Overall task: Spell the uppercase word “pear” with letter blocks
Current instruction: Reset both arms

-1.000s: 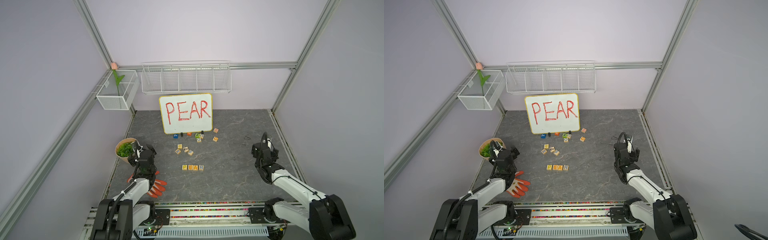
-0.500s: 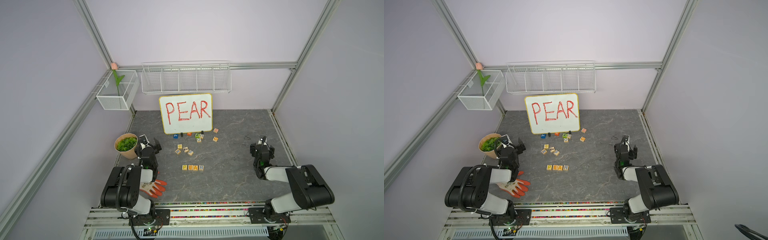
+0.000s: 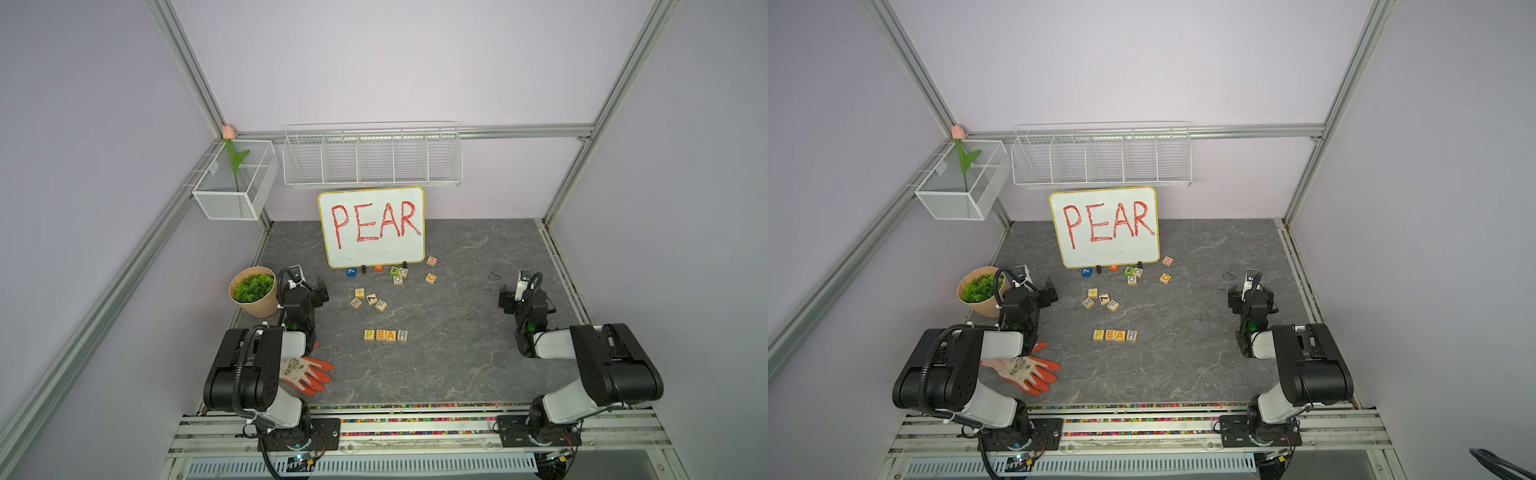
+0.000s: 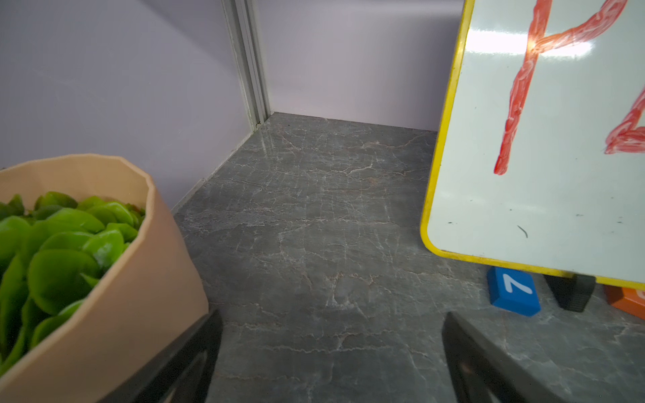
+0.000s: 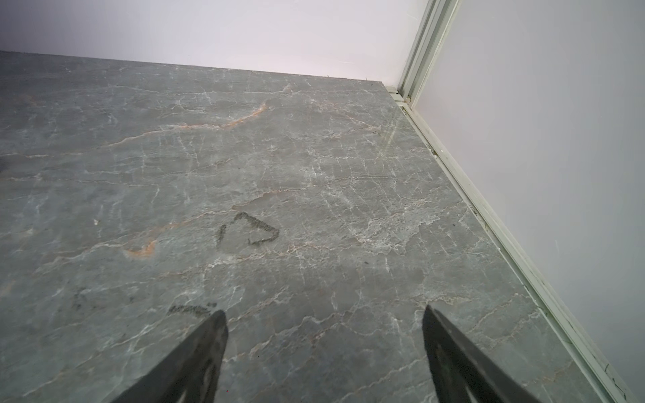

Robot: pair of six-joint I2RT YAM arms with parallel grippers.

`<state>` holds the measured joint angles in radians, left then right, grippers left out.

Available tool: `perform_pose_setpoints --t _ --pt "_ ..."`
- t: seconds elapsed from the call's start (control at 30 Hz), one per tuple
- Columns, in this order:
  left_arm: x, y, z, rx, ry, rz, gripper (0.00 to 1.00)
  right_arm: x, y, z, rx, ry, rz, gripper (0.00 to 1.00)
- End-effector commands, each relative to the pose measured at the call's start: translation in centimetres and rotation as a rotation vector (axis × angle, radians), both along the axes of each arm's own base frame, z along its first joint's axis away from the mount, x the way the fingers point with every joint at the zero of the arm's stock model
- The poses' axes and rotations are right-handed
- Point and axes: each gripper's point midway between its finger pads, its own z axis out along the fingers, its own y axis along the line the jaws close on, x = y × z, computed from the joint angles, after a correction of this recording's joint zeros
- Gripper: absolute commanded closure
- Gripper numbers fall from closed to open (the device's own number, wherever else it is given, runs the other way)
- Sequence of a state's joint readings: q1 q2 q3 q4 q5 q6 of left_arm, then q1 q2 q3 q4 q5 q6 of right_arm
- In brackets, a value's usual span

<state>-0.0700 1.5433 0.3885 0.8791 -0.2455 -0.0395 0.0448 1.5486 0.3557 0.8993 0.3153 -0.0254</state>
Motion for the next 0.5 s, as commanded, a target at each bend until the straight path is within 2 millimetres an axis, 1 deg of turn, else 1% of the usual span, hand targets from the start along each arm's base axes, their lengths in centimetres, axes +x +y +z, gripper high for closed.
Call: perform_pose_setpoints --t 0.0,0.47 --pt "0.45 0.10 0.36 0.013 -0.004 -0.008 0.01 0.64 0.30 1.06 0.030 -0.045 0.023 0.11" --pt "0.35 0.21 0.43 0.018 -0.013 -0.001 0.01 0.54 0.40 1.09 0.027 -0.039 0.025 0.11"
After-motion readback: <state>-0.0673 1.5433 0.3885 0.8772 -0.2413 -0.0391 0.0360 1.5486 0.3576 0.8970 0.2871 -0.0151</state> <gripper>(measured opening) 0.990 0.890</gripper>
